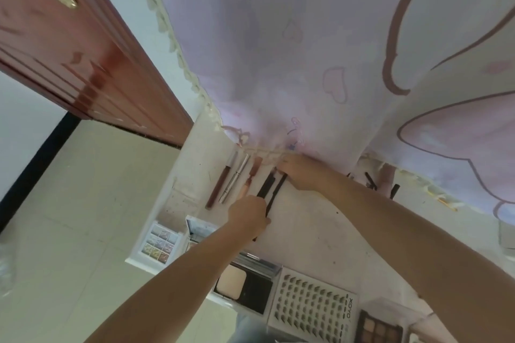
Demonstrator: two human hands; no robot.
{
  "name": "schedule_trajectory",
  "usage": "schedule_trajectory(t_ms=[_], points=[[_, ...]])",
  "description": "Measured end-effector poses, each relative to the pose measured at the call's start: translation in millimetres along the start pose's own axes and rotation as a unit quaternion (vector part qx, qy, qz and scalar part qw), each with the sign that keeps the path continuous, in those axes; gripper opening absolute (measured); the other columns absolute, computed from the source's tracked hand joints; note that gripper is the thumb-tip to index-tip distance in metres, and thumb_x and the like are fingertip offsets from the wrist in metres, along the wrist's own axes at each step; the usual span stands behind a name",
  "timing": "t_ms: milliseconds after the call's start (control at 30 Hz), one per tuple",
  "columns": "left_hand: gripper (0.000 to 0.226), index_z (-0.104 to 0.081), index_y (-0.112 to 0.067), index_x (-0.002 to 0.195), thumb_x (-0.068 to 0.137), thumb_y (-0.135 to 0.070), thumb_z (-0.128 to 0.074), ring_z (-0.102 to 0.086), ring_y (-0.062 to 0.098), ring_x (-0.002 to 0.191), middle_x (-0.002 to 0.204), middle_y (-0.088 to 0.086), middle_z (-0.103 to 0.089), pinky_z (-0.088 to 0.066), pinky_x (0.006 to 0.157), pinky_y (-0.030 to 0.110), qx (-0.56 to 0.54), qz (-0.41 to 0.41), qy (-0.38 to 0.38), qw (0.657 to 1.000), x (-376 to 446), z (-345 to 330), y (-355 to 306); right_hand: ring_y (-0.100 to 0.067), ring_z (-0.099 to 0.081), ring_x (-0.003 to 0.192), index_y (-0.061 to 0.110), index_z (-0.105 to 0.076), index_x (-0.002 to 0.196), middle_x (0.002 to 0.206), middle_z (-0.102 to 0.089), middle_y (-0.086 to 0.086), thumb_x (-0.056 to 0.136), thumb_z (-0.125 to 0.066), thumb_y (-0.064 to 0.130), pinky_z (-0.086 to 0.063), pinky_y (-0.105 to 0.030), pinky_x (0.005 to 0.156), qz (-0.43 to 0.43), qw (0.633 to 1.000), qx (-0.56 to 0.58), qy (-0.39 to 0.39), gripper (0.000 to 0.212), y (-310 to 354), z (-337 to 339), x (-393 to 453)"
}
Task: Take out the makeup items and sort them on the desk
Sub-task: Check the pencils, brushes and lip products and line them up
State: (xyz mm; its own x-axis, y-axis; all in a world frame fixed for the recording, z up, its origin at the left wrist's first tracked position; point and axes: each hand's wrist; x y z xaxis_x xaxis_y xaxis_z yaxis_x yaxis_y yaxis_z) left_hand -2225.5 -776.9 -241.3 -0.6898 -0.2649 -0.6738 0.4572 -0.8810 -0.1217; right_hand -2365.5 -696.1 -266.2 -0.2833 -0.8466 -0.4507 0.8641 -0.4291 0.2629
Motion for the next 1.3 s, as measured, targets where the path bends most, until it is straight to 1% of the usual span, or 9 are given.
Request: schedule_trajectory(t_ms=[133, 300, 500, 633, 933, 1067, 1133, 1200, 1300], points=[[0.039, -0.058, -0.006, 0.101, 0.097, -0.037, -0.035, -0.058, 0.02, 0.081, 0.079, 0.004, -0.054, -0.04, 0.066, 0.026, 0.017, 0.0, -0.022, 1.0, -8, 0, -5, -0.028, -0.05, 0.112, 0.005, -0.052, 0.12, 0.126, -0.053, -0.011, 0.092, -0.04, 0.004, -0.041, -0.032, 0.09, -0.041, 0.995, 0.073, -0.045, 0.03, 0, 6, -20], [0.038, -0.053, -0.006, 0.115, 0.099, -0.032, -0.03, -0.057, 0.024, 0.105, 0.113, 0.01, -0.058, -0.045, 0.079, 0.031, 0.058, -0.061, -0.048, 0.995, -14, 0, -18, -0.024, -0.054, 0.094, 0.003, -0.062, 0.097, 0.098, -0.059, -0.013, 0.095, -0.042, 0.011, -0.034, -0.024, 0.077, -0.117, 0.971, 0.182, -0.101, 0.021, -19, 0, -101], [0.034, -0.047, -0.006, 0.121, 0.099, -0.025, -0.029, -0.05, 0.025, 0.113, 0.124, 0.011, -0.049, -0.043, 0.087, 0.032, 0.095, -0.154, -0.036, 0.983, -12, -8, -52, -0.025, -0.056, 0.107, 0.008, -0.06, 0.111, 0.118, -0.061, -0.009, 0.093, -0.041, 0.011, -0.04, -0.025, 0.086, -0.313, 0.93, 0.17, -0.088, 0.026, -46, -24, -182], [0.034, -0.043, -0.006, 0.126, 0.099, -0.022, -0.029, -0.041, 0.026, 0.121, 0.13, 0.012, -0.043, -0.04, 0.094, 0.035, 0.124, -0.195, -0.019, 0.973, -11, -13, -79, -0.023, -0.046, 0.122, 0.013, -0.053, 0.124, 0.13, -0.05, -0.006, 0.093, -0.04, 0.013, -0.036, -0.027, 0.1, -0.317, 0.94, 0.111, -0.062, 0.034, -40, -50, -188], [0.034, -0.041, -0.004, 0.129, 0.097, -0.015, -0.034, -0.039, 0.027, 0.12, 0.132, 0.013, -0.039, -0.038, 0.095, 0.035, 0.181, -0.209, -0.02, 0.961, -8, -15, -90, -0.028, -0.031, 0.126, 0.016, -0.053, 0.126, 0.144, -0.03, -0.008, 0.09, -0.045, 0.012, -0.03, -0.034, 0.102, -0.296, 0.954, -0.035, -0.033, 0.037, -32, -53, -177], [0.037, -0.038, -0.004, 0.131, 0.098, -0.02, -0.034, -0.04, 0.028, 0.12, 0.133, 0.013, -0.037, -0.039, 0.094, 0.036, 0.179, -0.218, 0.004, 0.959, -11, -17, -85, -0.025, -0.032, 0.126, 0.016, -0.054, 0.125, 0.135, -0.039, -0.006, 0.09, -0.045, 0.011, -0.028, -0.031, 0.101, -0.275, 0.959, -0.04, -0.049, 0.036, -33, -55, -183], [0.038, -0.038, -0.005, 0.132, 0.098, -0.023, -0.034, -0.041, 0.028, 0.12, 0.132, 0.013, -0.038, -0.04, 0.094, 0.037, 0.152, -0.218, 0.005, 0.964, -11, -16, -84, -0.024, -0.051, 0.112, 0.015, -0.067, 0.104, 0.114, -0.057, -0.007, 0.069, -0.071, 0.013, -0.041, -0.032, 0.091, -0.243, 0.963, -0.066, -0.092, 0.035, -36, -52, -187], [0.04, -0.038, -0.008, 0.133, 0.098, -0.026, -0.035, -0.042, 0.026, 0.121, 0.134, 0.011, -0.04, -0.04, 0.096, 0.036, 0.088, -0.218, 0.004, 0.972, -11, -15, -84, -0.016, -0.067, 0.076, 0.018, -0.069, 0.07, 0.073, -0.067, 0.003, 0.027, -0.086, 0.011, -0.054, -0.028, 0.07, -0.214, 0.965, -0.096, -0.118, 0.047, -39, -50, -192], [0.043, -0.037, -0.011, 0.136, 0.097, -0.03, -0.038, -0.045, 0.022, 0.122, 0.137, 0.006, -0.042, -0.037, 0.1, 0.03, -0.042, -0.223, 0.007, 0.974, -15, -7, -85, -0.007, -0.045, 0.039, 0.019, -0.066, 0.069, 0.047, -0.053, 0.007, 0.022, -0.084, 0.007, -0.048, -0.016, 0.047, -0.204, 0.967, -0.078, -0.129, 0.053, -42, -46, -196]])
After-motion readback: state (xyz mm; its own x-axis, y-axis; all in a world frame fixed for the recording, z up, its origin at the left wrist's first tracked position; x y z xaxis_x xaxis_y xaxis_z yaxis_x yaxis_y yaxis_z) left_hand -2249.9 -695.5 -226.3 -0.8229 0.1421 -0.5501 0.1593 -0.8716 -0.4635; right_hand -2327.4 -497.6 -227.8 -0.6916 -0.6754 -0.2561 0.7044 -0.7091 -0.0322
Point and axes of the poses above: each hand's wrist, its own x-axis towards the middle knuckle, its own z-axis out of the back of the hand, y = z × x
